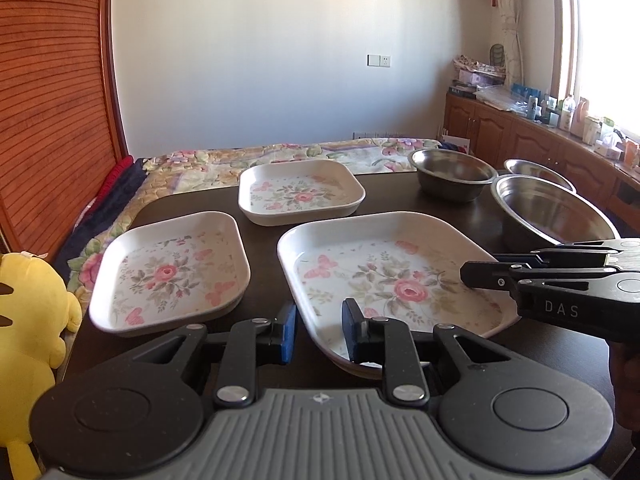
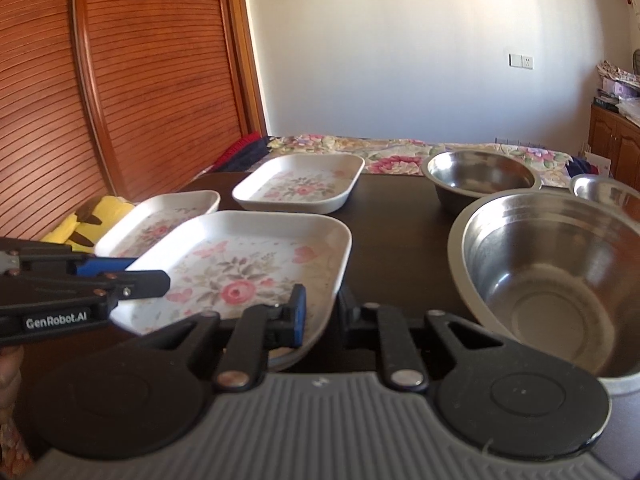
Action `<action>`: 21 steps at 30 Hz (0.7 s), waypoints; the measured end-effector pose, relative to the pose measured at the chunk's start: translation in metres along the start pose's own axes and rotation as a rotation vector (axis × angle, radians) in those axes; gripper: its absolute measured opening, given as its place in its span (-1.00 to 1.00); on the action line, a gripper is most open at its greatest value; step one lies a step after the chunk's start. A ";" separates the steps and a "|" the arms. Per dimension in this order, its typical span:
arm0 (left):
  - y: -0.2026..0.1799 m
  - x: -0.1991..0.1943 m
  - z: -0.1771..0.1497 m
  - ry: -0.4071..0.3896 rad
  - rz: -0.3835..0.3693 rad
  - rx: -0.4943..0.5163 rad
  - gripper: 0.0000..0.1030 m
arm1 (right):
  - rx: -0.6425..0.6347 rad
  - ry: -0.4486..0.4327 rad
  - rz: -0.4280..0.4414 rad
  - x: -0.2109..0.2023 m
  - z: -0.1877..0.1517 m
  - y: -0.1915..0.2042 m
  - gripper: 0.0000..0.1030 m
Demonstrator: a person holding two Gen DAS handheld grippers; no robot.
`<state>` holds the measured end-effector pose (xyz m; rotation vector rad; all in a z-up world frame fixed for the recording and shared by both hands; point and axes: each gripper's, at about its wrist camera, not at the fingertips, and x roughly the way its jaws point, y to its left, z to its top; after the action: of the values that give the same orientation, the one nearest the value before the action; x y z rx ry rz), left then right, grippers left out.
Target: Organize plates and bowls
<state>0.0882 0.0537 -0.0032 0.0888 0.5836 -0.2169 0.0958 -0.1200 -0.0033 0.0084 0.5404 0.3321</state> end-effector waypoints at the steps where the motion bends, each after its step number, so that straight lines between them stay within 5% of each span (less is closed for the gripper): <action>1: -0.001 -0.003 -0.002 -0.001 0.003 0.001 -0.52 | -0.003 -0.002 0.002 -0.003 -0.001 0.001 -0.64; 21: -0.013 -0.036 -0.048 0.033 0.014 -0.034 -0.52 | -0.081 0.030 0.009 -0.037 -0.035 0.021 -0.64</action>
<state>0.0299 0.0546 -0.0237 0.0635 0.6192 -0.1923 0.0418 -0.1147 -0.0125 -0.0724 0.5567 0.3628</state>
